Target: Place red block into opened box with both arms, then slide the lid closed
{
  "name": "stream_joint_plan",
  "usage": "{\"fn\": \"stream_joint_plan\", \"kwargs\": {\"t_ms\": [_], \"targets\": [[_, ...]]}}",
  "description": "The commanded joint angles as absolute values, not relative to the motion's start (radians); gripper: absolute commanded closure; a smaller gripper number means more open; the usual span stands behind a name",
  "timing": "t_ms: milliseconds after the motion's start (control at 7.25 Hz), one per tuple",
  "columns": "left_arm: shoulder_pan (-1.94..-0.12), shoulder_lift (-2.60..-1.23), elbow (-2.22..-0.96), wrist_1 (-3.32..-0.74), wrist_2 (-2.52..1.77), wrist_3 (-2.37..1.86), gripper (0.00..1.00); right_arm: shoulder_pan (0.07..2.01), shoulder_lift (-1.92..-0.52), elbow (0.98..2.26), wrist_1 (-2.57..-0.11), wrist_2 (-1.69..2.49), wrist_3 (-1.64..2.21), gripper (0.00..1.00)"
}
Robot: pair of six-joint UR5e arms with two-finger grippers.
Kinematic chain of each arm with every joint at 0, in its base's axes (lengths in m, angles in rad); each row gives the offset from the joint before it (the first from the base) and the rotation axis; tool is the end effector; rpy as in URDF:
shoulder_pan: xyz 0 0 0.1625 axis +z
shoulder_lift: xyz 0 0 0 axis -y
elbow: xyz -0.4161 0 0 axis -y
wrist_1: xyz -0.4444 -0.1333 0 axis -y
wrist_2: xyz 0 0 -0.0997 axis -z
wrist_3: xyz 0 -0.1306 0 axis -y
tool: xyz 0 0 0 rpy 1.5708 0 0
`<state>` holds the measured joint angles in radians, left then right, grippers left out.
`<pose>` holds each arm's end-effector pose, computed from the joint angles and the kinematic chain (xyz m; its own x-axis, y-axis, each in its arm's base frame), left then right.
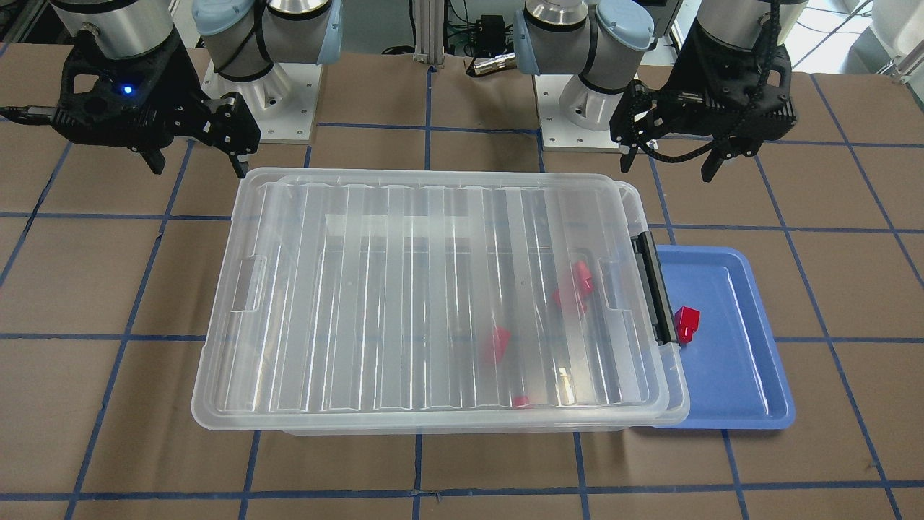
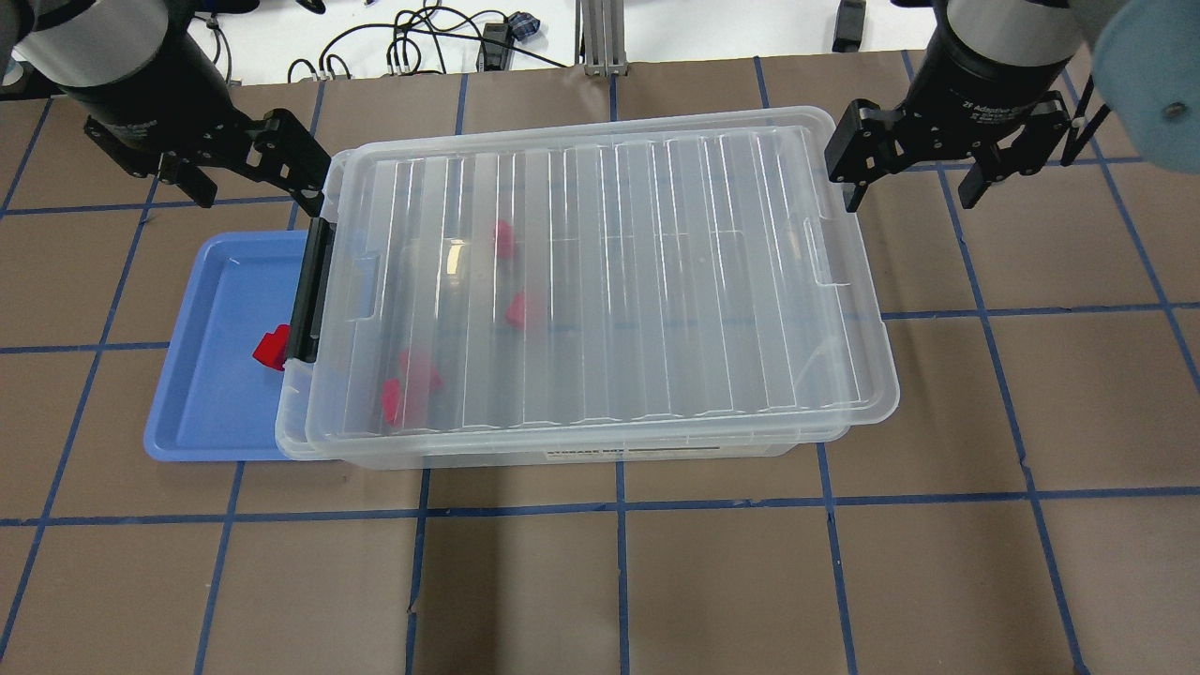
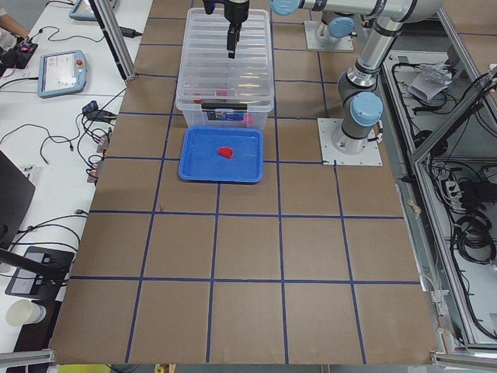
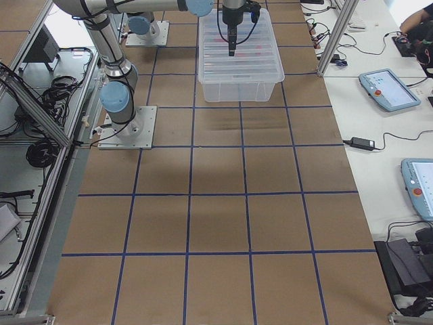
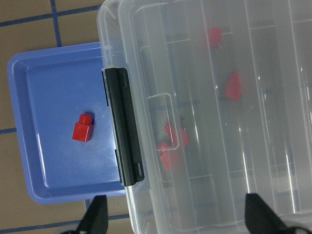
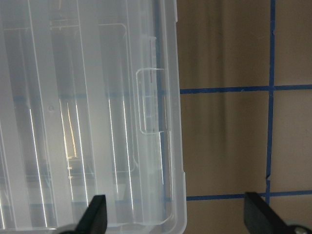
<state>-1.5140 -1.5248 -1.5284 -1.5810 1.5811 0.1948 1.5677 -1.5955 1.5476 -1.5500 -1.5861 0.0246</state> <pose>-0.1015 -0.5398 0.4950 -0.9904 0.1362 -0.0252 0.1377 0.9877 -0.0746 0.1296 -0.5372 0.4719 -0.9995 0.0281 0.0146 0.0277 0.9992 -0.0275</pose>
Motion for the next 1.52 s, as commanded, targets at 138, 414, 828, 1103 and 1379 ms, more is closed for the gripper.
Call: {"fn": "stream_joint_plan", "kwargs": {"t_ms": [138, 414, 828, 1103, 1379], "targets": [[-1.514, -1.525, -1.528, -1.582, 1.58, 0.195, 0.0, 1.566, -1.582, 1.549, -1.554, -1.585, 0.025, 0.0], [-1.514, -1.525, -1.528, -1.582, 1.578, 0.198, 0.0, 1.568, -1.562, 1.551, -1.555, -1.588, 0.025, 0.0], [-1.401, -1.546, -1.519, -1.608, 1.56, 0.334, 0.0, 1.566, -1.554, 1.551, -1.557, -1.589, 0.025, 0.0], [-1.22, -1.6, -1.56, -1.598, 1.476, 0.522, 0.0, 1.566, -1.516, 1.552, -1.554, -1.586, 0.014, 0.0], [-1.073, -1.698, -1.616, -1.544, 1.47, 0.795, 0.0, 1.566, -1.404, 1.557, -1.606, -1.586, 0.028, 0.0]]}}
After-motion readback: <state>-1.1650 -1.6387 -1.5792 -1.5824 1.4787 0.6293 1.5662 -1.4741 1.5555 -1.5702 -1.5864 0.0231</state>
